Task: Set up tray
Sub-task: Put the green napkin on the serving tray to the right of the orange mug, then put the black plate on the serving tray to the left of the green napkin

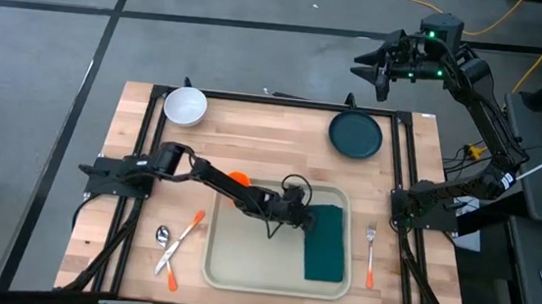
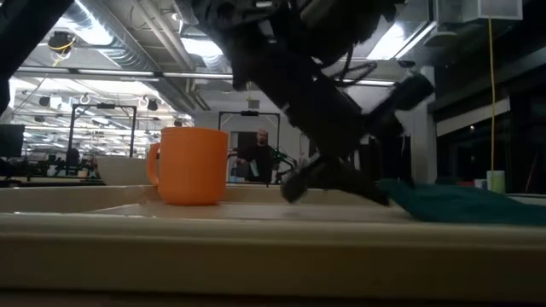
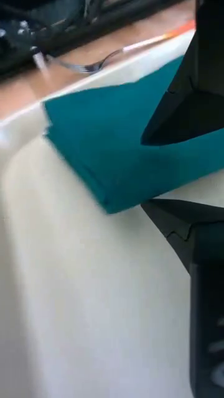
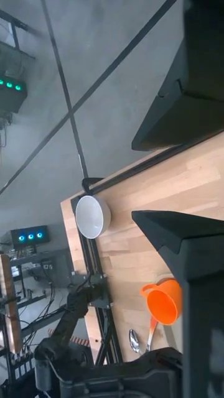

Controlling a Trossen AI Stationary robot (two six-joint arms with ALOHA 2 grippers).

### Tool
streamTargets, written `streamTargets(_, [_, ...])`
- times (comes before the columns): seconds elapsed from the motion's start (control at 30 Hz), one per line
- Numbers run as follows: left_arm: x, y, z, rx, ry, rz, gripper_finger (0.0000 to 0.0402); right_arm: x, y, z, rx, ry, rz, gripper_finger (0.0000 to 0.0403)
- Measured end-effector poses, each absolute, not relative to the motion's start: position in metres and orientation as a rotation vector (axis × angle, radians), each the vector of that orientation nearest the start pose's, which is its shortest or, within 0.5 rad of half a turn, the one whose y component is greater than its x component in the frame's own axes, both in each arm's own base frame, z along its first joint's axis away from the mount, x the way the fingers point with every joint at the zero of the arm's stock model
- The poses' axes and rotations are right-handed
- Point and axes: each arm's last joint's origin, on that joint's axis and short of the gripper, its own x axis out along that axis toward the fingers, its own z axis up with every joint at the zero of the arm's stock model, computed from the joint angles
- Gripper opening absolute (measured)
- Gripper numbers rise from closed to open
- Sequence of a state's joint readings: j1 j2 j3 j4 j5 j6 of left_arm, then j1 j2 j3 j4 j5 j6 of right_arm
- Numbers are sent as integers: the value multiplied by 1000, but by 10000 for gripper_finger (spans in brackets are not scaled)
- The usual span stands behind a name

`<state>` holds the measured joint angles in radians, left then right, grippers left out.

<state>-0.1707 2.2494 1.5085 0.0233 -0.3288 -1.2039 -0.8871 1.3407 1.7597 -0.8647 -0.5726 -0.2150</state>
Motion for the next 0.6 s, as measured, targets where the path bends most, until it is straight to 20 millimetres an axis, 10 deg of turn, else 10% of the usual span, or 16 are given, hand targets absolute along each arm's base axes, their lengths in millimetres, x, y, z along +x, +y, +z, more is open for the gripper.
streamTargets(0.6, [450,-64,161,-841,664,606,143,166,-178,476,92,353,-267,172])
